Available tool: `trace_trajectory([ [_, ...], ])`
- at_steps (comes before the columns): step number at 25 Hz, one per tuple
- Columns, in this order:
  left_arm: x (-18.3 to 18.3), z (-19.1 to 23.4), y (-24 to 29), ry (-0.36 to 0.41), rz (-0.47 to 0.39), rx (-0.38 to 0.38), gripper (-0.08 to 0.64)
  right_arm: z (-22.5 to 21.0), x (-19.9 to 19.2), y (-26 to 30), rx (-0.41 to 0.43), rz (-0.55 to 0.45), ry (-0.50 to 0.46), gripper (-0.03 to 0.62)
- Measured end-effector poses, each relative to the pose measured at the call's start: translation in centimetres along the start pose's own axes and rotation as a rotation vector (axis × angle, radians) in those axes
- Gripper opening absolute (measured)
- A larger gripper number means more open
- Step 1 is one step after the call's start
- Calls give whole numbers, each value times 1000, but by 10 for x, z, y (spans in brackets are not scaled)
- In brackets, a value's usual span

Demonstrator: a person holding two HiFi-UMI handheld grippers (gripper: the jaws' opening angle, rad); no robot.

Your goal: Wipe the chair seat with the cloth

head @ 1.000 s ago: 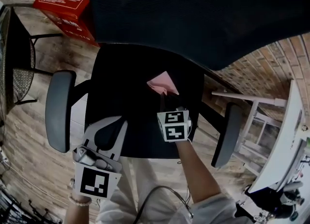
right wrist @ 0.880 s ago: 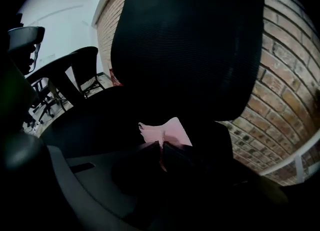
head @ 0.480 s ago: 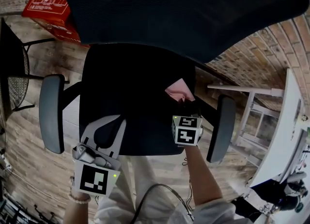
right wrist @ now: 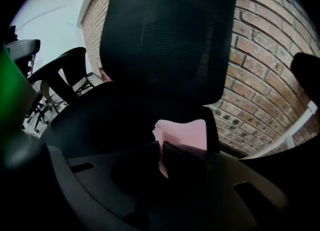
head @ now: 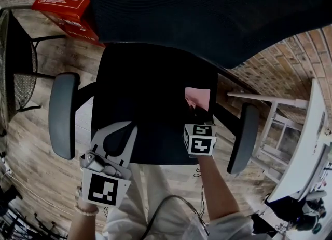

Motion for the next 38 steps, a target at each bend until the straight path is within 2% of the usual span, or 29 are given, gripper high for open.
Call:
trace_trajectory([
  [7,-17,1,-19,-20,21,24,18,53,11,4,146,-31,-84,49],
  [17,-45,-5,-54,-63,38,58,18,160,33,-3,434,-90,-286,49],
  [27,-65,-5,-84,-99,46,92,18,241,51,-11,659,-135,-348,49],
  [31,-68,-7,-88,-102,45,95,18,249,51,-13,665,-136,-369,49],
  [38,-65,-7,-84,-93,47,79,18,230,35,-13,573,-104,-330,49],
])
Point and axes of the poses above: the fingertips, and each gripper's own axes: y forward along the fingers, z to its left, x out of its top, the point moved 10 cm from there along -y, backward along the fingers, and after that the axes turned 5 degrees about -x, right-handed, at the moved point
